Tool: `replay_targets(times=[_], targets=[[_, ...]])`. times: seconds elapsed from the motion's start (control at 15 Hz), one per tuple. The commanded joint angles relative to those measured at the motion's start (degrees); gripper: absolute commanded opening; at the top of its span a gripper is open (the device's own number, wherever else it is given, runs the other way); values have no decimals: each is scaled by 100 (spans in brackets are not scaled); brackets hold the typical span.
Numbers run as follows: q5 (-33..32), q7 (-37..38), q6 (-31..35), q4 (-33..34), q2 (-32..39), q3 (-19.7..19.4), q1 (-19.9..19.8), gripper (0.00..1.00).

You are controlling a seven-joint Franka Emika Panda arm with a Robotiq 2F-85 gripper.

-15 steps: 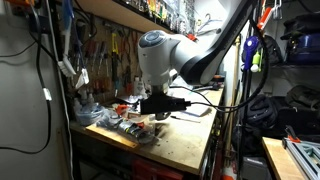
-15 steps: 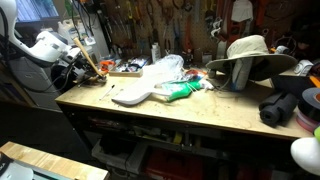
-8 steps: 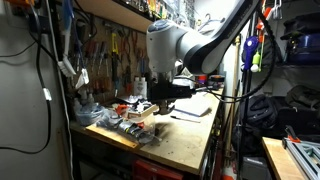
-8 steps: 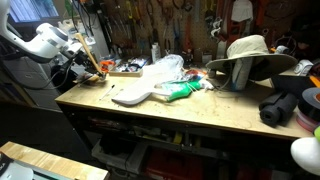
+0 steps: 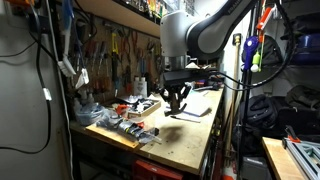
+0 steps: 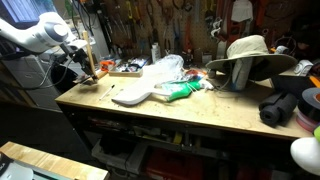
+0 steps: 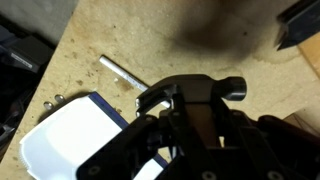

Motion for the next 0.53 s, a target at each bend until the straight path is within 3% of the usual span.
replay_targets(times=[0.0,0.47], targets=[[1262,-1568,-439,-270,-469,-16,32,8],[2693,-3935,-2064,306,-566,-403,-277,8]])
